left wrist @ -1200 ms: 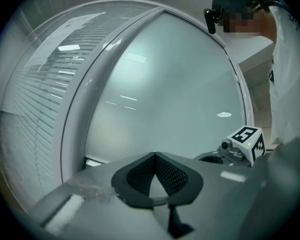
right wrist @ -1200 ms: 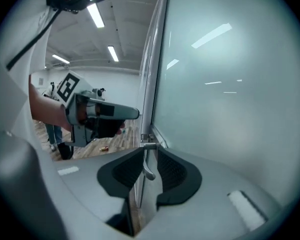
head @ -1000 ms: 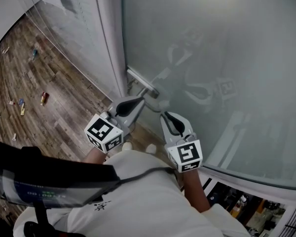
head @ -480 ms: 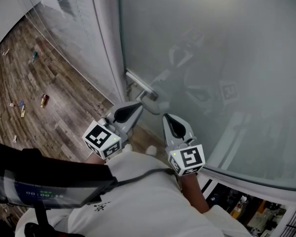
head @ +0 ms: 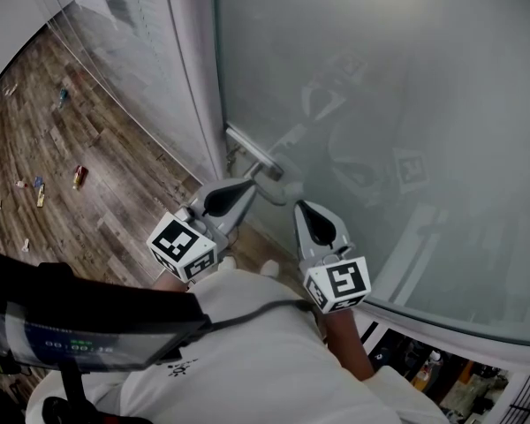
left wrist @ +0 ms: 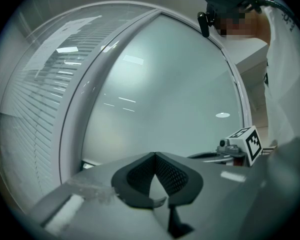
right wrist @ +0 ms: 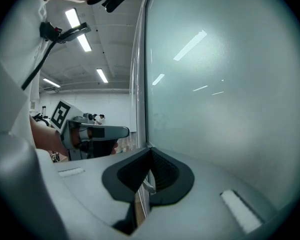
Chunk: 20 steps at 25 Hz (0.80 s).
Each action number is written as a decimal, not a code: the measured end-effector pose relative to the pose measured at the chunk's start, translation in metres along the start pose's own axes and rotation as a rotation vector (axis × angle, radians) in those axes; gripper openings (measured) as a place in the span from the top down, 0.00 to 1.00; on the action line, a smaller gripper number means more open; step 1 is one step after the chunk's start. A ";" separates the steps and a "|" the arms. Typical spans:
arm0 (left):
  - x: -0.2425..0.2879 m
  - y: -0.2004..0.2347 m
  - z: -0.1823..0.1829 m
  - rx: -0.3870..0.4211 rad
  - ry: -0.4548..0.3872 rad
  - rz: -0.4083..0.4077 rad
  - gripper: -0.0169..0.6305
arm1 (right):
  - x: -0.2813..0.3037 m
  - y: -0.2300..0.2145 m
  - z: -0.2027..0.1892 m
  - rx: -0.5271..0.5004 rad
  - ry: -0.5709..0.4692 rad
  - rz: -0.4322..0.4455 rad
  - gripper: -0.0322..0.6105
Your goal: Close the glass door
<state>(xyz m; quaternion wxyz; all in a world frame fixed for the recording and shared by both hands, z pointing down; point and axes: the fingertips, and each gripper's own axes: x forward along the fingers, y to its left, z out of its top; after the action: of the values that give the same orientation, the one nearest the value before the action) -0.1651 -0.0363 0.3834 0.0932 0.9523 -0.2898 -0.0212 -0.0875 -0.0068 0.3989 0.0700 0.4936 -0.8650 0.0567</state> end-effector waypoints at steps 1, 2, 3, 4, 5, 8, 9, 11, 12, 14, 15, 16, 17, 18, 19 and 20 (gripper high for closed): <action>0.000 0.000 0.000 0.001 0.000 -0.001 0.97 | 0.000 0.000 0.000 0.000 0.000 0.000 0.94; 0.000 0.000 0.000 0.002 0.000 -0.001 0.97 | 0.000 0.000 0.000 0.000 0.000 0.000 0.94; 0.000 0.000 0.000 0.003 0.000 -0.001 0.97 | 0.000 -0.001 0.000 -0.001 0.000 0.001 0.94; 0.000 0.000 0.000 0.005 0.001 -0.002 0.97 | 0.000 -0.001 0.000 0.000 0.000 0.001 0.94; 0.000 0.000 0.000 0.007 0.001 -0.003 0.97 | 0.000 -0.001 0.000 0.002 0.001 0.000 0.94; 0.000 0.000 0.000 0.009 0.003 -0.005 0.97 | 0.000 -0.002 0.000 0.008 0.001 -0.003 0.94; 0.000 0.000 0.000 0.009 0.003 -0.006 0.97 | 0.000 -0.003 0.001 0.009 -0.001 -0.002 0.94; 0.001 0.000 0.000 0.008 0.003 -0.006 0.97 | 0.000 -0.003 0.001 0.009 -0.004 -0.003 0.94; 0.001 0.000 0.000 0.007 0.003 -0.006 0.97 | 0.000 -0.003 0.002 0.009 -0.004 -0.004 0.94; 0.001 0.000 0.000 0.006 0.003 -0.006 0.97 | 0.000 -0.003 0.002 0.008 -0.004 -0.005 0.94; 0.001 0.000 -0.001 0.006 0.003 -0.007 0.97 | 0.000 -0.003 0.002 0.005 -0.004 -0.004 0.94; 0.001 0.000 0.000 0.007 0.003 -0.007 0.97 | 0.000 -0.003 0.002 0.002 -0.003 -0.003 0.94; 0.001 0.000 0.000 0.007 0.002 -0.007 0.97 | 0.001 -0.003 0.002 0.000 -0.003 -0.003 0.94; 0.000 0.000 0.000 0.007 0.002 -0.007 0.97 | 0.001 -0.003 0.002 -0.001 -0.002 -0.004 0.94; 0.000 0.000 0.000 0.007 0.002 -0.007 0.97 | 0.001 -0.002 0.002 -0.002 -0.001 -0.004 0.94; 0.000 0.001 0.000 0.008 0.002 -0.007 0.97 | 0.001 -0.002 0.002 -0.003 0.001 -0.005 0.94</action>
<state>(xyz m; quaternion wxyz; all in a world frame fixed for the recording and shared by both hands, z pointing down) -0.1655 -0.0368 0.3835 0.0897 0.9536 -0.2866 -0.0197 -0.0867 -0.0091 0.3973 0.0711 0.4955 -0.8639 0.0555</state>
